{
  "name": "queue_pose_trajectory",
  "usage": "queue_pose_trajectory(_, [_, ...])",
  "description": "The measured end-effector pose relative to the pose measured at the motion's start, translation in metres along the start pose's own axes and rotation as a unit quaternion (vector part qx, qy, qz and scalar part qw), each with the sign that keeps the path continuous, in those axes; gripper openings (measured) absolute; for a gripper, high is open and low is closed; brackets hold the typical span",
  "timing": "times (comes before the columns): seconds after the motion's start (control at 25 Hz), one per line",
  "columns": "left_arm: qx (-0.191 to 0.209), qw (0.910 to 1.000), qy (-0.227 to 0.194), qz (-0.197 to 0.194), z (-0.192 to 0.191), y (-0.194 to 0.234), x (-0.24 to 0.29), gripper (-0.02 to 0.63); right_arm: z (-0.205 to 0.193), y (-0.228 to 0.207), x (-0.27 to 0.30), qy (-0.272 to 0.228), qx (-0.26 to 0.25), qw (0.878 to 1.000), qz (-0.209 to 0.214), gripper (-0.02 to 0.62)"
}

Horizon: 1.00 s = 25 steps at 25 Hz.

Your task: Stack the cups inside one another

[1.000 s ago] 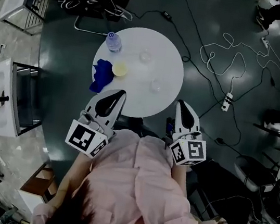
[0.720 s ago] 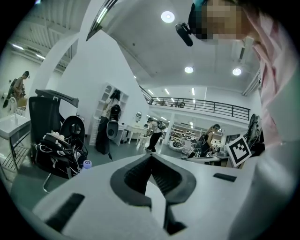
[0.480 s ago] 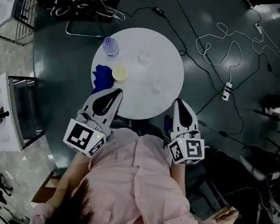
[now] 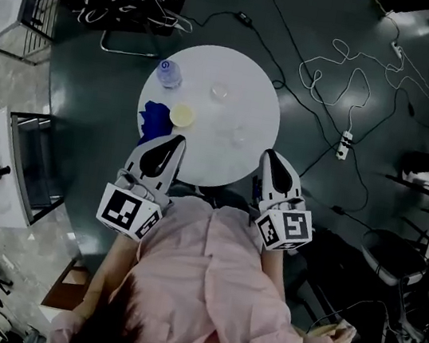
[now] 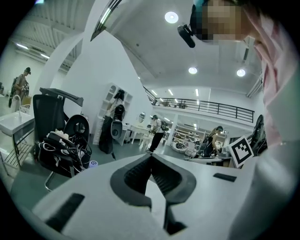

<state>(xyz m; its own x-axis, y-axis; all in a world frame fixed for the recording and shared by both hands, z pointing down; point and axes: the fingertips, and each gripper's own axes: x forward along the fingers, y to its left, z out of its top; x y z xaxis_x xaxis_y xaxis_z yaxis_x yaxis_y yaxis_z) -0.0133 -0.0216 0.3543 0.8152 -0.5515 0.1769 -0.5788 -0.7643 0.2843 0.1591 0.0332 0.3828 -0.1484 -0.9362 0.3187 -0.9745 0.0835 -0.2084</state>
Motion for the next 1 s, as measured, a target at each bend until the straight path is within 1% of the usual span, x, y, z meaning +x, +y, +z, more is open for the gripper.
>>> queue_pose_trajectory(0.2, [-0.011,0.9997,-0.014,0.019,0.003,-0.002,0.010,0.015,0.000,-0.010,0.002,0.011,-0.007,1.000,0.016,0.032])
queue_pose_trajectory(0.44, [-0.008,0.9993,-0.026,0.027,0.008,-0.022,0.025,0.015,0.004,-0.029,-0.001,0.014,-0.010,1.000,0.025,0.032])
queue_pose_trajectory(0.72, [-0.007,0.9987,-0.021,0.047,0.007,-0.023,0.024,0.015,-0.004,-0.041,0.011,0.031,-0.010,0.999,0.039,0.034])
queue_pose_trajectory(1.0, [-0.012,0.9985,-0.011,0.053,0.003,-0.023,0.020,0.015,-0.016,-0.054,0.047,0.065,-0.035,0.996,0.059,0.034])
